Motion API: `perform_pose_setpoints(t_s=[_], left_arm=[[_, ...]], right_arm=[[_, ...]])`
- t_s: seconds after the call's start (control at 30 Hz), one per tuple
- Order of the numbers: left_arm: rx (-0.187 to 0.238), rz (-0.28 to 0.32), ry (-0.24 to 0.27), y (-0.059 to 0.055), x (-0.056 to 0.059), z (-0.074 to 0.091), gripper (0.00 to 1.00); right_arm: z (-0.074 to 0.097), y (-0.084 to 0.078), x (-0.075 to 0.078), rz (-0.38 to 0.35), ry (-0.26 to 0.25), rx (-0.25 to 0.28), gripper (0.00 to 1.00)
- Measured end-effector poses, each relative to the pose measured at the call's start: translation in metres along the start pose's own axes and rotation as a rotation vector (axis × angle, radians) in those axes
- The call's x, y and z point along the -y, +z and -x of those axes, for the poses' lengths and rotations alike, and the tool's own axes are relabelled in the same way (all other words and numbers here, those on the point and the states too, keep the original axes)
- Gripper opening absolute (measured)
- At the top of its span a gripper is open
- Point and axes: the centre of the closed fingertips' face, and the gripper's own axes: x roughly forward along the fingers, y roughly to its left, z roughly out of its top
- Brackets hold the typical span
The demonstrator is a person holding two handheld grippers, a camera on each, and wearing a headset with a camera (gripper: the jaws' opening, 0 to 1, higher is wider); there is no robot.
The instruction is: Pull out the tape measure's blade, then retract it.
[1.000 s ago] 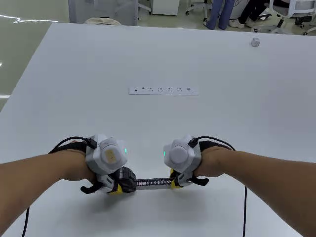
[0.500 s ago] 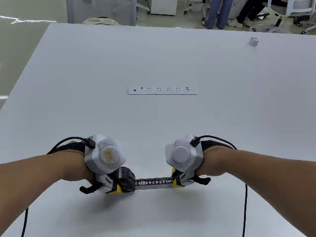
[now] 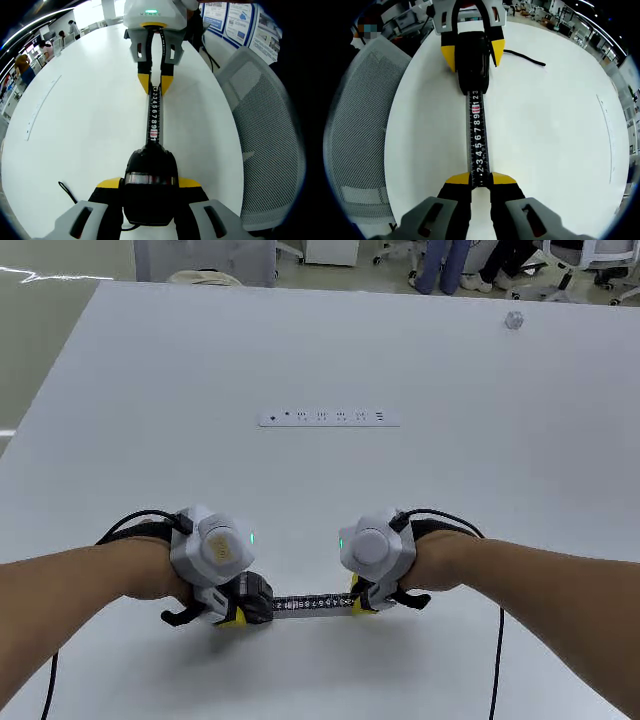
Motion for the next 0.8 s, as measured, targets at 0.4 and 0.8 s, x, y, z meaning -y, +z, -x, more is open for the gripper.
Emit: perform_pose_setpoints(t_s=[0.4,0.8], left_arm=[[0.001,0.001,-0.002,-0.0002,-0.0006,-0.0008,0.36],[0.0,0.001,-0.002,-0.0001,-0.0006,-0.001,0.36]], right_arm=[[0.0031,-0.0036,-0.001,0.0,0.003,-0.01,0.13],[0.0069,-0.0099,-0.0011,-0.004,0.003,-0.013,0.13]])
